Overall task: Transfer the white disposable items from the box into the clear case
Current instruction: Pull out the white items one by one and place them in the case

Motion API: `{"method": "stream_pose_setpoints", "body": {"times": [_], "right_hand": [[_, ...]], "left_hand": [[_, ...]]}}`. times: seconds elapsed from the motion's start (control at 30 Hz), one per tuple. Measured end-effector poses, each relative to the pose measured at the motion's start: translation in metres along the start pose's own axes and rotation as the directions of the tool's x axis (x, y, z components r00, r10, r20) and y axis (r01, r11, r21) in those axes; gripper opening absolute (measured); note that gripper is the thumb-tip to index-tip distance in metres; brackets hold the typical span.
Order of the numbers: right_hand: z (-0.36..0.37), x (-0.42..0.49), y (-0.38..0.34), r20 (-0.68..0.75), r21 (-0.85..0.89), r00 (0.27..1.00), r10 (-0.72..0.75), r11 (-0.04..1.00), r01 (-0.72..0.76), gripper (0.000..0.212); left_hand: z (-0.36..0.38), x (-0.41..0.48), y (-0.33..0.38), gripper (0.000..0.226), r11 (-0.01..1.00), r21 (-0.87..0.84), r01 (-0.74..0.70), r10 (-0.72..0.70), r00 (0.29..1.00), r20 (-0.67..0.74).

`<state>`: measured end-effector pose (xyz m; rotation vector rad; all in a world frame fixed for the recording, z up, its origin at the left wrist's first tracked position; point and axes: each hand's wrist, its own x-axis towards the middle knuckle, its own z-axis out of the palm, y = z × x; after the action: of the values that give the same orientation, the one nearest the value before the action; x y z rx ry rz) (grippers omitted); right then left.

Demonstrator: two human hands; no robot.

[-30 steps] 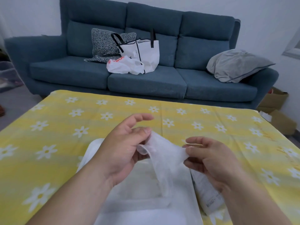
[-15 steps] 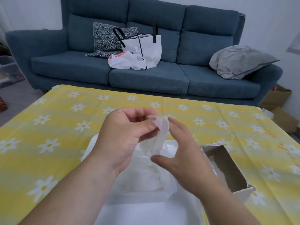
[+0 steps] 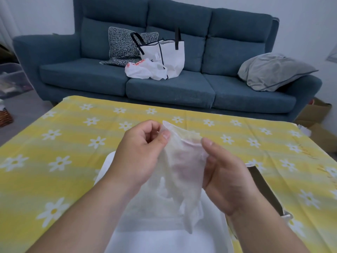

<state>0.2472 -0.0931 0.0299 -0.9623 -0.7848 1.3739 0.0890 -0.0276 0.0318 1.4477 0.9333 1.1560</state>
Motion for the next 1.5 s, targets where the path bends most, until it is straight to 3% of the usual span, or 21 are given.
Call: {"method": "stream_pose_setpoints", "body": {"times": [0.1, 0.17, 0.23, 0.3, 0.4, 0.47, 0.57, 0.63, 0.73, 0.8, 1.0, 1.1, 1.2, 1.3, 1.37, 1.5], "right_hand": [[-0.003, 0.004, 0.002, -0.081, -0.159, 0.996, -0.036, 0.987, 0.023, 0.021], [-0.004, 0.005, 0.0, -0.147, -0.152, 0.988, -0.053, 0.988, 0.031, 0.024], [-0.005, 0.004, -0.007, -0.133, -0.092, 0.988, -0.074, 0.994, 0.062, 0.03], [-0.003, -0.001, -0.016, -0.034, -0.073, 0.995, -0.095, 0.993, 0.092, 0.038], [0.0, -0.01, -0.025, 0.121, -0.093, 0.985, -0.121, 0.987, 0.133, 0.042], [0.003, -0.015, -0.028, 0.157, -0.097, 0.979, -0.133, 0.984, 0.149, 0.04], [-0.001, -0.02, -0.031, 0.139, -0.341, 0.978, -0.157, 0.919, 0.196, 0.039], [-0.007, -0.023, -0.033, 0.081, -0.508, 0.978, -0.191, 0.837, 0.206, 0.044], [-0.016, -0.025, -0.034, 0.008, -0.634, 0.967, -0.254, 0.746, 0.201, 0.054], [-0.023, -0.027, -0.035, -0.047, -0.645, 0.959, -0.28, 0.742, 0.185, 0.055], [-0.06, -0.024, -0.044, -0.408, -0.546, 0.875, -0.26, 0.838, -0.006, 0.03], [-0.098, -0.018, -0.036, -0.561, -0.682, 0.775, -0.29, 0.692, -0.235, 0.03], [-0.114, -0.017, -0.027, -0.562, -0.775, 0.805, -0.189, 0.461, -0.433, 0.039], [-0.114, -0.017, -0.014, -0.514, -0.823, 0.858, 0.0, 0.281, -0.493, 0.047], [-0.114, -0.012, -0.006, -0.488, -0.838, 0.871, 0.061, 0.245, -0.487, 0.051], [-0.119, -0.005, -0.003, -0.511, -0.802, 0.85, 0.129, 0.284, -0.525, 0.059]], "left_hand": [[0.001, 0.0, -0.001, 0.023, 0.996, -0.085, 0.039, -0.037, 0.999, 0.029], [0.0, -0.001, 0.001, 0.022, 0.993, -0.105, 0.047, -0.04, 0.997, 0.072], [-0.001, -0.002, 0.002, 0.017, 0.988, -0.14, 0.06, -0.037, 0.987, 0.159], [-0.004, -0.003, 0.004, 0.029, 0.964, -0.246, 0.101, -0.029, 0.959, 0.281], [-0.007, -0.005, 0.003, 0.073, 0.919, -0.327, 0.22, -0.042, 0.879, 0.475], [-0.009, -0.007, -0.001, 0.087, 0.879, -0.335, 0.34, -0.075, 0.792, 0.606], [-0.005, -0.011, -0.003, 0.088, 0.83, -0.318, 0.459, -0.076, 0.657, 0.75], [0.004, -0.014, -0.002, 0.067, 0.822, -0.306, 0.48, -0.074, 0.623, 0.778], [0.018, -0.014, -0.008, 0.045, 0.863, -0.166, 0.476, -0.248, 0.687, 0.683], [0.024, -0.013, -0.009, 0.037, 0.837, -0.185, 0.515, -0.311, 0.726, 0.613], [0.033, -0.007, -0.012, 0.04, 0.795, -0.363, 0.486, -0.301, 0.835, 0.46], [0.034, -0.004, -0.016, 0.043, 0.742, -0.439, 0.506, -0.298, 0.836, 0.46], [0.035, -0.001, -0.022, 0.044, 0.673, -0.51, 0.535, -0.297, 0.827, 0.477], [0.04, 0.0, -0.022, 0.046, 0.616, -0.569, 0.544, -0.247, 0.82, 0.516], [0.039, 0.001, -0.023, 0.048, 0.565, -0.604, 0.563, -0.224, 0.808, 0.544], [0.032, 0.008, -0.029, 0.051, 0.459, -0.611, 0.644, -0.191, 0.744, 0.641]]}}
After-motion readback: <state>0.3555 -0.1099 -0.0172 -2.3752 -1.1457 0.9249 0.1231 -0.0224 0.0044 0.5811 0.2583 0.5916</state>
